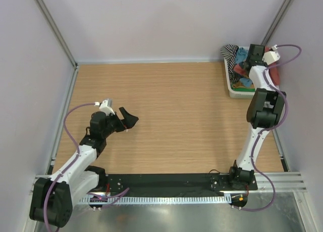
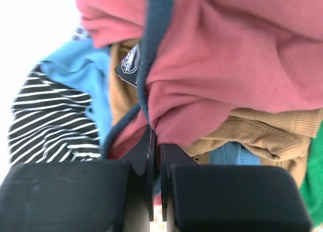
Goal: Fold and stack the tank tops
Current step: Grab the tank top from the pile, then move the tank top to the center of the board
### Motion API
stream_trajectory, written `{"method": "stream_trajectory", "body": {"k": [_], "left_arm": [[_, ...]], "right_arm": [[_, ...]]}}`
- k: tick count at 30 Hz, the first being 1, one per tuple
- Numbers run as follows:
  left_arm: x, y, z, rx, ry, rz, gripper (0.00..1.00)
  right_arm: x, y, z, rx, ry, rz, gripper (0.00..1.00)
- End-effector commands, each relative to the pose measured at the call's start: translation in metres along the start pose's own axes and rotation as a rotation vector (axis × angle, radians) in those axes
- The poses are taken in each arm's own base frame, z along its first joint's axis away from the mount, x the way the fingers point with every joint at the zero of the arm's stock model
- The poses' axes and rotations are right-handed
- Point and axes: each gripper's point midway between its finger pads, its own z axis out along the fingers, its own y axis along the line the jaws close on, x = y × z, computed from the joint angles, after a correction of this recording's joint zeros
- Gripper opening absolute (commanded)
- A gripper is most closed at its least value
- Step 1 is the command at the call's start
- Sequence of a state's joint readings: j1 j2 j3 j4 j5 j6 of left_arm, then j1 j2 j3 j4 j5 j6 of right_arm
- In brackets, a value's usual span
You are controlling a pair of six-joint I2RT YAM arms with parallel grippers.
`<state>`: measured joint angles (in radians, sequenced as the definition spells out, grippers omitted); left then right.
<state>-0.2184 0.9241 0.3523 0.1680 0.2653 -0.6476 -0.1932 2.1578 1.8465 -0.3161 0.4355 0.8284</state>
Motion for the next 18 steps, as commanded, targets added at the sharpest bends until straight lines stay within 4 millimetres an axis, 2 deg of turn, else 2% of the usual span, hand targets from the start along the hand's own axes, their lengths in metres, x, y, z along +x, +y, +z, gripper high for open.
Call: {"method": "stream_trajectory", "body": {"k": [1,2,3,4,5,6,9,10,11,12,13,14,15,16,18], "left_arm": [[-0.006,-0.012,0.003,0.05,-0.021,0.016,1.0],[-0.004,-0.012,0.003,0.049,-0.012,0.019,0.99],[-0.003,-0.013,0.003,0.052,-0.007,0.021,1.0],[-0.003,-0.013,0.003,0.052,-0.006,0.022,0.99],[-0.003,-0.014,0.002,0.052,-0.009,0.024,1.0],[-0.002,-0.014,0.001,0.053,-0.008,0.024,1.0],[-0.004,-0.015,-0.001,0.055,-0.017,0.032,1.0],[-0.002,-0.015,-0.001,0.052,-0.013,0.032,1.0],[-0.002,-0.014,-0.001,0.05,-0.013,0.034,1.0],[-0.002,-0.015,-0.002,0.05,-0.016,0.035,1.0],[-0.002,-0.014,-0.002,0.047,-0.017,0.036,1.0],[-0.002,-0.014,-0.002,0.046,-0.018,0.036,1.0],[-0.003,-0.014,-0.003,0.045,-0.022,0.038,1.0],[-0.004,-0.014,-0.003,0.041,-0.022,0.039,1.0],[-0.005,-0.012,-0.004,0.03,-0.03,0.04,1.0]], "right_arm": [[-0.088,0.061,-0.082,-0.183,-0.205,-0.001,0.01],[-0.088,0.073,-0.106,-0.209,-0.226,-0.033,0.01],[-0.116,0.084,-0.152,-0.258,-0.302,-0.011,0.01],[-0.105,0.081,-0.164,-0.28,-0.3,-0.065,0.01],[-0.102,0.103,-0.193,-0.379,-0.321,-0.057,0.01],[-0.112,0.102,-0.224,-0.436,-0.341,-0.048,0.01],[-0.088,0.139,-0.299,-0.654,-0.284,-0.116,0.01],[-0.093,0.145,-0.332,-0.73,-0.289,-0.121,0.01],[-0.091,0.15,-0.352,-0.784,-0.291,-0.154,0.01],[-0.082,0.162,-0.387,-0.879,-0.273,-0.174,0.01],[-0.087,0.166,-0.424,-0.987,-0.269,-0.187,0.01],[-0.083,0.166,-0.442,-1.021,-0.255,-0.217,0.01],[-0.083,0.171,-0.481,-1.11,-0.255,-0.238,0.01],[-0.081,0.171,-0.501,-1.174,-0.239,-0.265,0.01],[-0.086,0.16,-0.528,-1.233,-0.195,-0.266,0.01]]}}
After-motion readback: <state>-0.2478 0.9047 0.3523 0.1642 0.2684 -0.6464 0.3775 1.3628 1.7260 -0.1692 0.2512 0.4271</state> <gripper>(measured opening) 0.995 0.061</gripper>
